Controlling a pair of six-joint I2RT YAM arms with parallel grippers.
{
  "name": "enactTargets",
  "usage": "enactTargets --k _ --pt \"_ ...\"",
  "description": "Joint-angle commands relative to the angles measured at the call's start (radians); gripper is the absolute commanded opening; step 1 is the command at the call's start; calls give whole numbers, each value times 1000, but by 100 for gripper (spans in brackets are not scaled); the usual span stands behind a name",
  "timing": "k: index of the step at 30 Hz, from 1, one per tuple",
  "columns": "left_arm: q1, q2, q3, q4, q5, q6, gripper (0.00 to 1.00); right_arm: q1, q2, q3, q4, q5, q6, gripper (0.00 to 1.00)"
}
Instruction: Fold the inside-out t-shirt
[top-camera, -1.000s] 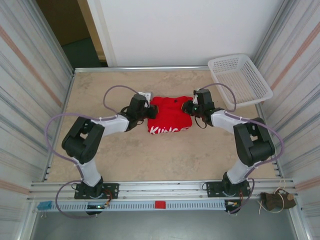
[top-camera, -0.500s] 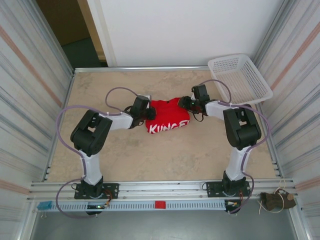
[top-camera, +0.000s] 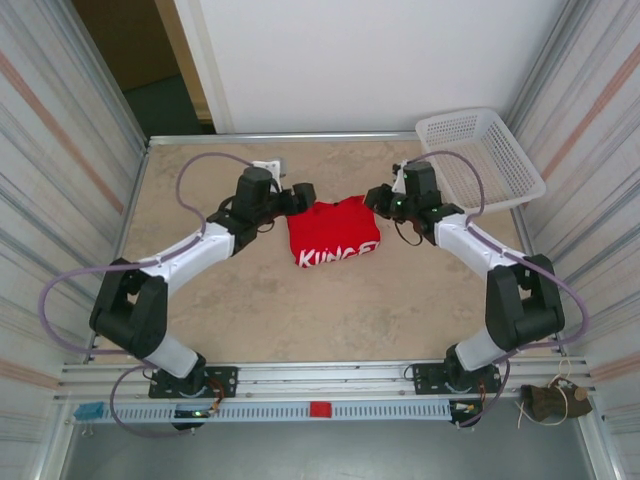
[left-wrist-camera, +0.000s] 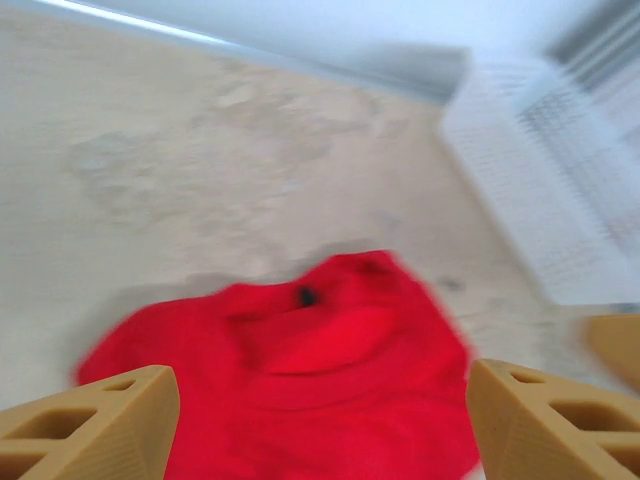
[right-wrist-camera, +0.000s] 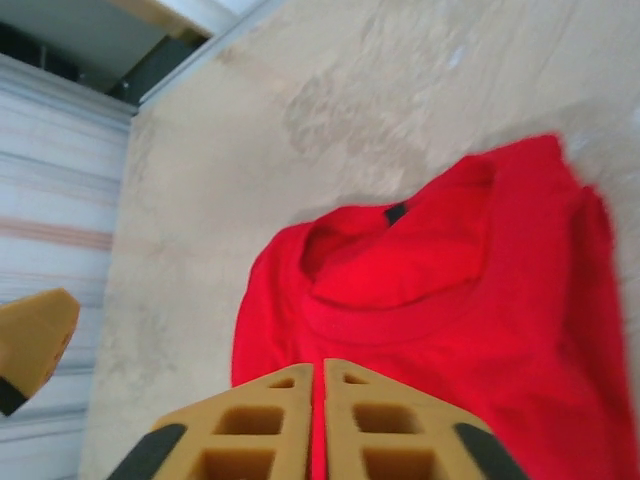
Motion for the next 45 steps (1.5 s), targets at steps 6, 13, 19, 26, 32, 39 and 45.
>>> enactTargets --k 6,13,19,26,32,39,45 --pt "-82 196 -182 380 197 -333 73 -9 240 -61 228 -120 150 0" --pt "-55 297 -329 491 162 -385 71 -39 293 -185 248 -45 185 0" --pt "-48 140 -274 326 178 -281 73 -29 102 -195 179 -22 181 0" --pt "15 215 26 93 290 -142 75 4 180 65 28 -23 84 1" --pt "78 387 98 125 317 -138 74 11 360 103 130 -31 120 0" --pt "101 463 91 159 324 -135 73 9 415 64 207 -83 136 0" --pt "104 303 98 51 319 -84 74 5 269 94 87 -118 40 0"
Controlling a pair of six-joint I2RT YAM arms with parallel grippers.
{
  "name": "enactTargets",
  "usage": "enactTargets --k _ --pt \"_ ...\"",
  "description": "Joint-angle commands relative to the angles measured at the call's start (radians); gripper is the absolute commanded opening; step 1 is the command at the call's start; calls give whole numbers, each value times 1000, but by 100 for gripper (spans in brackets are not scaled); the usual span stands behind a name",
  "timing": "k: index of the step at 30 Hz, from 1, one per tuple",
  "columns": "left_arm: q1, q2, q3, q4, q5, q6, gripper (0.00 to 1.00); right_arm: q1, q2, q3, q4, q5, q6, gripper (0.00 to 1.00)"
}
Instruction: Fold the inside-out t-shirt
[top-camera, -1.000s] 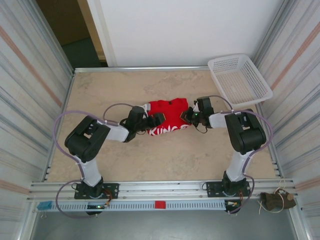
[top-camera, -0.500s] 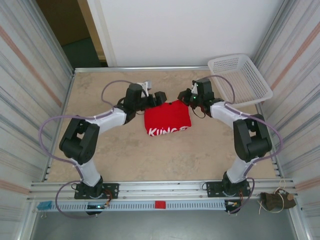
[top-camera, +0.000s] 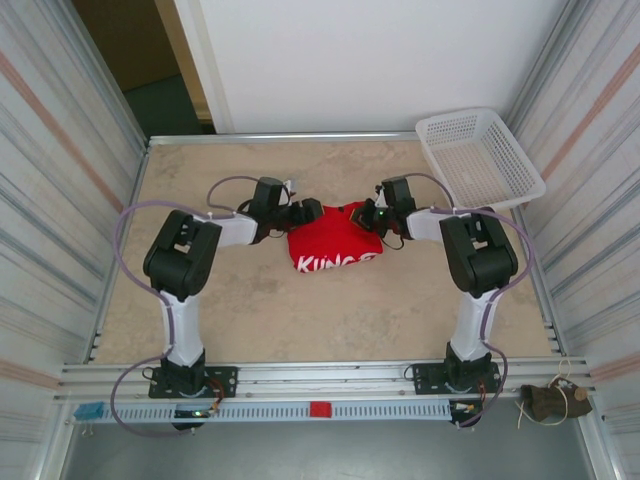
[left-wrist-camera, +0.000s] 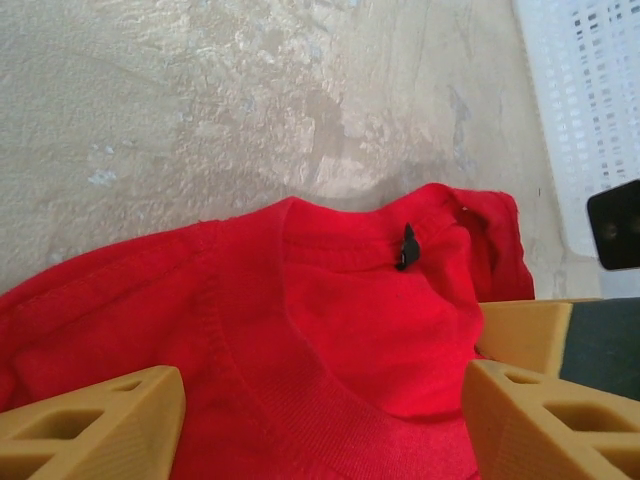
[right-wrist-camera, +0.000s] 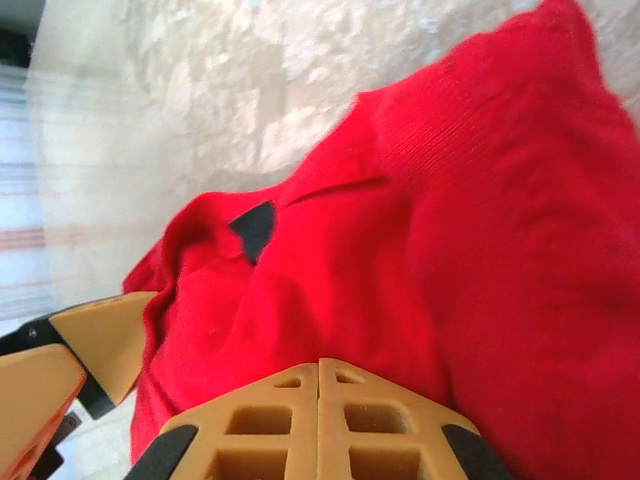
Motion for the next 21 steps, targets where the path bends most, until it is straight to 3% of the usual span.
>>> enactTargets --k 1,5,9,13,21 --pt "1 -161 2 -94 6 55 75 -1 -130 38 -91 -36 -78 0" --pt "5 -292 -48 -258 -70 71 79 6 -202 24 -176 -19 -123 2" --pt "21 -355 -147 -303 -106 53 84 15 -206 -27 -184 -6 -129 3" --pt "49 -340 -199 -285 -56 36 86 12 -178 -68 -163 0 -127 3" --pt "39 -208 -141 -276 -1 14 87 -23 -83 -109 -149 28 -123 0"
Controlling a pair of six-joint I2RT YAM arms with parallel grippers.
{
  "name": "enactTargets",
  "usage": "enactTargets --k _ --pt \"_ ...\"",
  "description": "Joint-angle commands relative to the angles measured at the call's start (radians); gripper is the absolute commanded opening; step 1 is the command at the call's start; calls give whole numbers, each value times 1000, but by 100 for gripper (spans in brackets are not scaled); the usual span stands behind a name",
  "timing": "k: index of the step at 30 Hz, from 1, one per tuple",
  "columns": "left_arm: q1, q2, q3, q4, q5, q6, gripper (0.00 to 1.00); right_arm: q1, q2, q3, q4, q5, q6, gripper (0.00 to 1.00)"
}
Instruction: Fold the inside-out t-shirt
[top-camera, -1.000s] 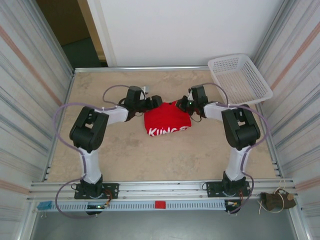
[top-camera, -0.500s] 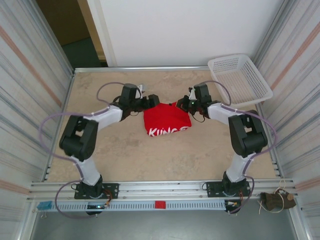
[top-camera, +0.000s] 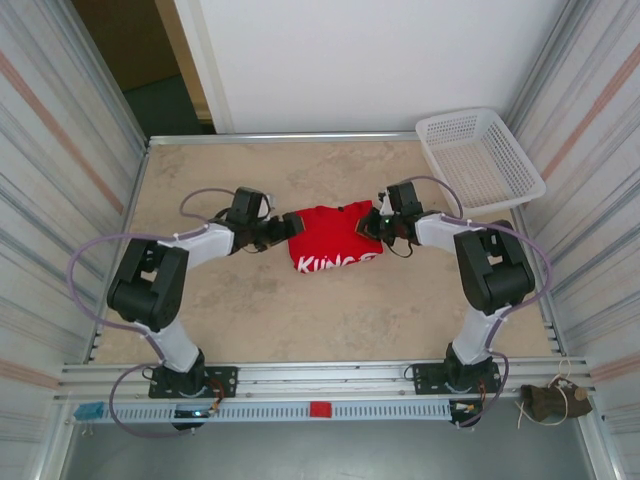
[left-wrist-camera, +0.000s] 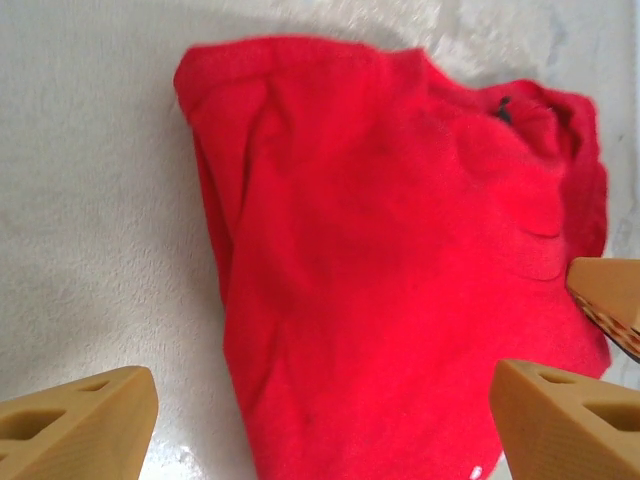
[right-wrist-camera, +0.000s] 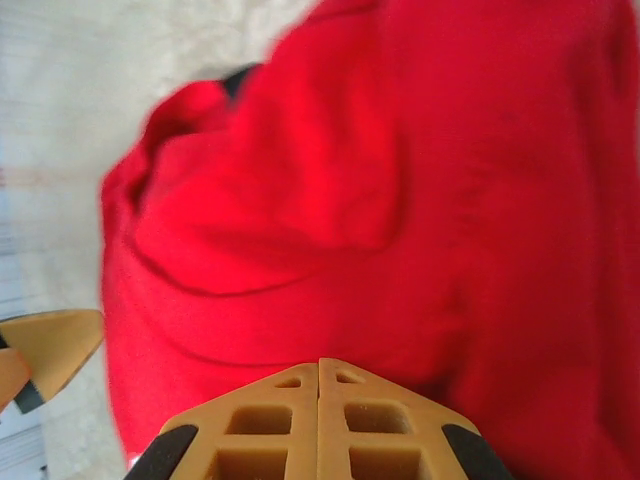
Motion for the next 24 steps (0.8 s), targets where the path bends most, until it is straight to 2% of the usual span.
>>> enactTargets --k 1,10,14,15,17,18,19,21,22,24 --pt "-17 48 49 -11 32 -12 87 -22 35 -29 -1 20 -18 0" --pt "-106 167 135 52 85 -32 87 -37 47 -79 31 29 13 0" --pt "-134 173 131 115 128 -57 81 -37 51 -81 36 27 18 0" --pt "-138 170 124 128 132 -62 76 -37 51 -81 37 25 19 0" --pt "-135 150 112 136 124 -67 60 -37 49 -77 39 16 22 0" --pt "-130 135 108 122 107 -64 48 -37 40 -73 36 5 23 0" --pt "-119 114 109 96 86 -53 31 -37 20 -69 30 -5 21 0" --pt "-86 81 141 -16 45 -13 6 -38 -38 -61 7 -21 15 0" --pt "-60 72 178 -102 34 23 3 -37 -80 -56 -9 -31 11 2" --pt "-9 65 265 -290 -3 122 3 -34 -166 -48 -60 -37 -6 9"
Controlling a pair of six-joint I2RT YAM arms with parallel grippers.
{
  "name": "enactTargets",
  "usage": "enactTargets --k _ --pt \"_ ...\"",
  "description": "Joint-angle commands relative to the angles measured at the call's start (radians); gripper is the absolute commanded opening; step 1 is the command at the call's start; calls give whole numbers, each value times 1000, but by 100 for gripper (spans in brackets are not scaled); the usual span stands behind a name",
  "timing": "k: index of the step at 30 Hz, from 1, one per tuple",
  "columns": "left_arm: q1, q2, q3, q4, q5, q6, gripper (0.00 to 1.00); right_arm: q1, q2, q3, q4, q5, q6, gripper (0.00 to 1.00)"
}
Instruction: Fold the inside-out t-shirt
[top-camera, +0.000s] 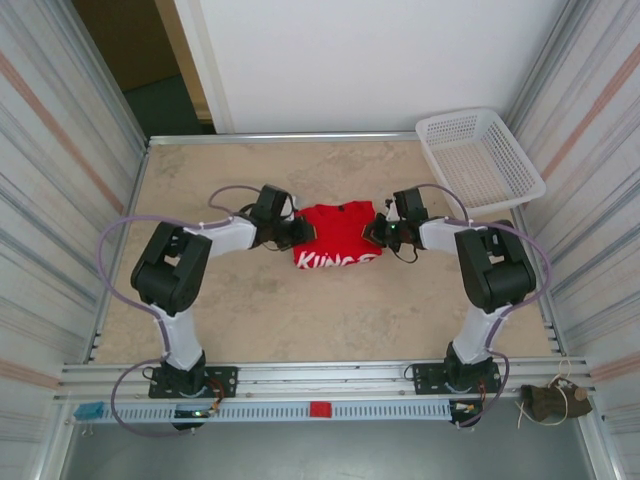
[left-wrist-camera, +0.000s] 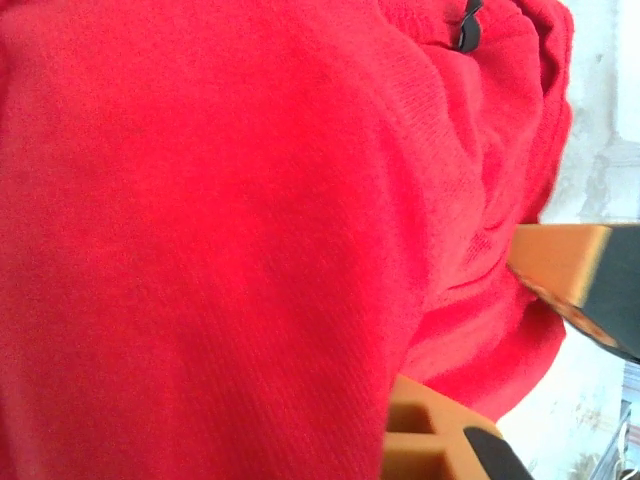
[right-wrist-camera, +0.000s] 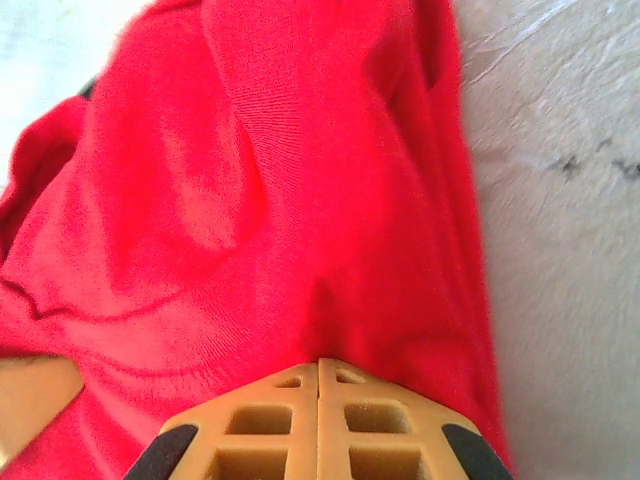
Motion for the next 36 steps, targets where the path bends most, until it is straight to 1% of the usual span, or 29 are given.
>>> enactTargets --k 1,4,7,9,12,15,17,20,23,25,26,27,29,30,31,32,36 --pt "91 -60 155 -328 -100 183 2 -1 -172 12 -108 -23 -27 17" --pt "176 0 320 -608 -186 343 2 -1 -307 -2 -198 -22 -43 42" --pt "261 69 439 -779 -268 458 2 1 -443 -37 -263 -8 -45 56" --pt "310 106 507 -856 -329 513 2 3 -528 -66 -298 8 -40 62" --pt "369 159 610 -933 -422 586 5 9 -640 -106 -345 48 -29 69" --pt "404 206 700 -978 -516 647 8 13 -711 -133 -390 65 -30 72" --pt "414 230 732 -981 -586 682 11 13 -731 -138 -415 66 -40 73" --pt "425 298 767 -974 -690 725 11 13 -739 -132 -446 60 -56 73" --pt "436 335 793 -951 -746 761 12 14 -743 -122 -475 56 -69 73" --pt "438 353 807 -943 -764 786 25 14 -751 -117 -491 58 -77 74" --pt "441 363 818 -943 -776 796 41 14 -755 -114 -500 59 -83 75" --pt "440 370 829 -947 -782 810 55 14 -758 -112 -505 60 -84 76" --pt "440 371 852 -948 -832 815 75 14 -765 -111 -509 64 -84 79" --pt "444 366 859 -942 -859 822 81 13 -766 -109 -509 64 -82 80" --pt "448 361 867 -939 -878 824 95 14 -766 -108 -506 63 -80 81" --pt "456 355 880 -939 -907 818 99 14 -767 -107 -503 63 -77 82" --pt "500 318 940 -960 -986 738 99 16 -757 -93 -500 61 -73 83"
